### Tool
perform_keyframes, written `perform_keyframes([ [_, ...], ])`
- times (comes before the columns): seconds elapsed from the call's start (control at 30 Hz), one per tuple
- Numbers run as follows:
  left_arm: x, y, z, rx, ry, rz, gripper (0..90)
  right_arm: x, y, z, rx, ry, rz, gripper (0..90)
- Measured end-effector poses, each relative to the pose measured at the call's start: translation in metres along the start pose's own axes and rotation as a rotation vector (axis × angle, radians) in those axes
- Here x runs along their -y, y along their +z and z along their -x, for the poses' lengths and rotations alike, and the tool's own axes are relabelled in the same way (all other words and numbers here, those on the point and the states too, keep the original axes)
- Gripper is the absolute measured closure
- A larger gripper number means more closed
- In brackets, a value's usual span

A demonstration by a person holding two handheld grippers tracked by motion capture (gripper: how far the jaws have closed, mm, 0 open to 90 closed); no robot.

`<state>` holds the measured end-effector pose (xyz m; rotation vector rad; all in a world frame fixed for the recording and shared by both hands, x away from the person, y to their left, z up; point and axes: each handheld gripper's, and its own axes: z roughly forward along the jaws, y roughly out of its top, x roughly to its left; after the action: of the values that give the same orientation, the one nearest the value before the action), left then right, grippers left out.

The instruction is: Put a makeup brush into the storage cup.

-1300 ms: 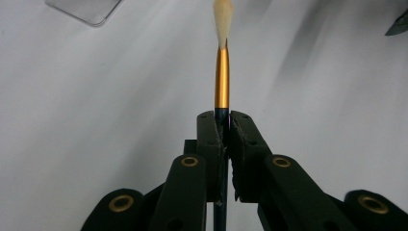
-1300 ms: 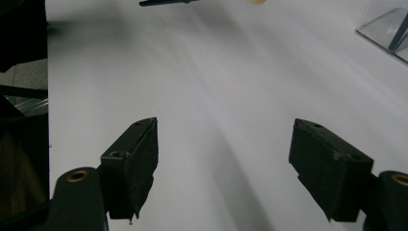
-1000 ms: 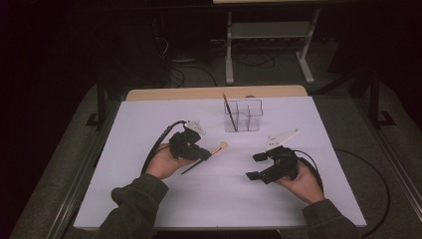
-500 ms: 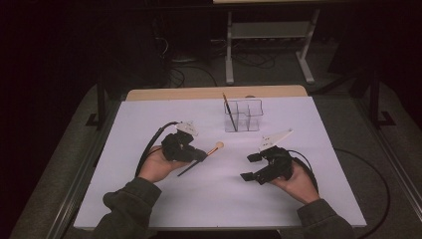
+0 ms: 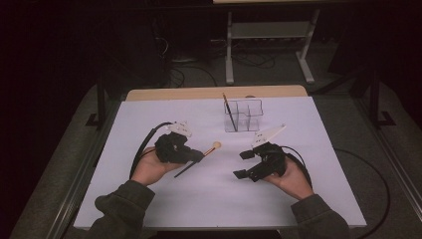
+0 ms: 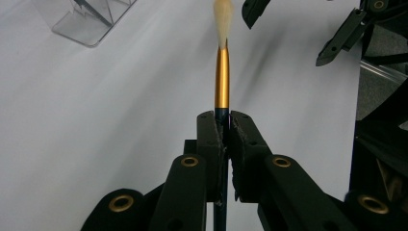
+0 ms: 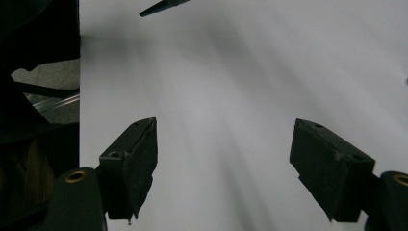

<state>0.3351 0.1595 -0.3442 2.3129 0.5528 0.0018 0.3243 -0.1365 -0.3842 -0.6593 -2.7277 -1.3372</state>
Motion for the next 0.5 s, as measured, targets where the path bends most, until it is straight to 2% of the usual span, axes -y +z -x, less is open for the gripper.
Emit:
perform_keyframes([
  [0.23,0.001,-0.004,0.004,0.007,0.019,0.015,83.3,-0.009,0.001,-0.003,-0.03,-0.003,0.027,24.8],
  [0.5,0.001,-0.005,0.011,0.016,0.036,0.026,83.3,-0.014,0.003,-0.005,-0.044,0.0,0.021,25.7],
])
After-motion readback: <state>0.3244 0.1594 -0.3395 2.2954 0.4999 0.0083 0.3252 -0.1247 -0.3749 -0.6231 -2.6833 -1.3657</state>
